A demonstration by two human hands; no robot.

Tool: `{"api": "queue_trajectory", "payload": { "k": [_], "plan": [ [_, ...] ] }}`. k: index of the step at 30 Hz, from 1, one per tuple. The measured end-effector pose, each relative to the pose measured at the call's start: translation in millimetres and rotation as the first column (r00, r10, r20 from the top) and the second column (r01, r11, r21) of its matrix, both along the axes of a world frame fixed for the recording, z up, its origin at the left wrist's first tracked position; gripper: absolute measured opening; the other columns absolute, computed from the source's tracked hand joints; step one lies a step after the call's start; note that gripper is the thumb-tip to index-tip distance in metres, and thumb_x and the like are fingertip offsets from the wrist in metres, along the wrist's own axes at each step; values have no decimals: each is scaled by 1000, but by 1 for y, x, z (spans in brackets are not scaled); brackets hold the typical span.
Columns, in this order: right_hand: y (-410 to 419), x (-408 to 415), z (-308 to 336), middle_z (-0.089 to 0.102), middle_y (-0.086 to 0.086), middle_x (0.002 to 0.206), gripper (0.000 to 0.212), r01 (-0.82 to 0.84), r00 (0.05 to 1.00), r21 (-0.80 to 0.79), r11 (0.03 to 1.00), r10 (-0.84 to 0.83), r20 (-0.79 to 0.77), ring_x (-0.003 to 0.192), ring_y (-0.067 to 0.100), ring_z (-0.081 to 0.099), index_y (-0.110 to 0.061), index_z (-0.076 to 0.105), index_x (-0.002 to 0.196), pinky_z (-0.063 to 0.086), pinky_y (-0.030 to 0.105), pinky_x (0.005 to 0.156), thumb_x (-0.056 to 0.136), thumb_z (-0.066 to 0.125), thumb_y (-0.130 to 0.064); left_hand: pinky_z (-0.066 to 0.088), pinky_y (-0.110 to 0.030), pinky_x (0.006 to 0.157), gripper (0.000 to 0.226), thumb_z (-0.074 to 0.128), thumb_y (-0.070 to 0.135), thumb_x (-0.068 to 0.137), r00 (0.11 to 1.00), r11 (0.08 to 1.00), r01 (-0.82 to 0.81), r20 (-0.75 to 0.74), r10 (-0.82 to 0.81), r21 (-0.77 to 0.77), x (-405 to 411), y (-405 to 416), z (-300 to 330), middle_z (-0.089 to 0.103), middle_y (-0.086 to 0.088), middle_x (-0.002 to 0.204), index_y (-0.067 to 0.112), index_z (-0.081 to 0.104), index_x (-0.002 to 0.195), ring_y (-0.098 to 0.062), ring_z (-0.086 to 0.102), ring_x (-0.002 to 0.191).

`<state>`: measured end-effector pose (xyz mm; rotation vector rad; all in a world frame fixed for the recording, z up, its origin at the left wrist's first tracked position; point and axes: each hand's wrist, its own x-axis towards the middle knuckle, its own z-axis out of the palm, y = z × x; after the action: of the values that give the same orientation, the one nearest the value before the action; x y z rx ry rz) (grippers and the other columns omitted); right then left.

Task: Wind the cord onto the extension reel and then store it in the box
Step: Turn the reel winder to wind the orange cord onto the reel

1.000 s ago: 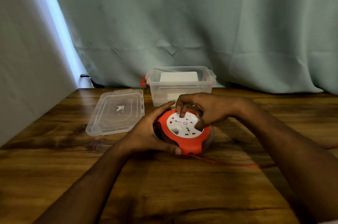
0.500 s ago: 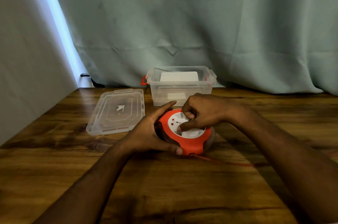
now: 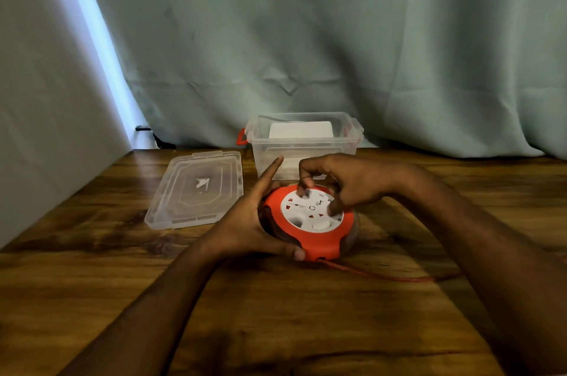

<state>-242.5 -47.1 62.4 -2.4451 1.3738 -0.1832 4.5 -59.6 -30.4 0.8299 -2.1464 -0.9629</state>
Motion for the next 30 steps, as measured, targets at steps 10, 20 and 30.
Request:
{"api": "queue_trajectory", "payload": {
  "k": [10,20,30],
  "plan": [
    [9,4,2,69,-6,101,52,12,998,-36,999,-15,-68,99,17,66,-30,48,97,61,43,78,72,93,-37,50,-12,98,149,105,42,45,1000,1000,-2,0,2,15,0,-1,-2,52,37,139,64,6,154,9,55,129],
    [11,16,-8,72,-10,97,47,18,990,-238,971,-51,-132,83,8,70,-27,64,97,62,29,63,79,76,-68,51,-22,106,150,105,44,45,1000,1000,-1,-2,1,3,-1,-1,-1,49,21,151,63,4,155,2,55,133],
    [6,7,2,70,-14,109,45,-46,997,-112,993,52,55,93,8,69,-31,61,113,60,25,70,78,85,-15,52,-15,99,150,105,44,45,1000,1000,-9,-1,9,13,-1,0,-1,48,21,151,64,5,154,5,56,131]
  ]
}}
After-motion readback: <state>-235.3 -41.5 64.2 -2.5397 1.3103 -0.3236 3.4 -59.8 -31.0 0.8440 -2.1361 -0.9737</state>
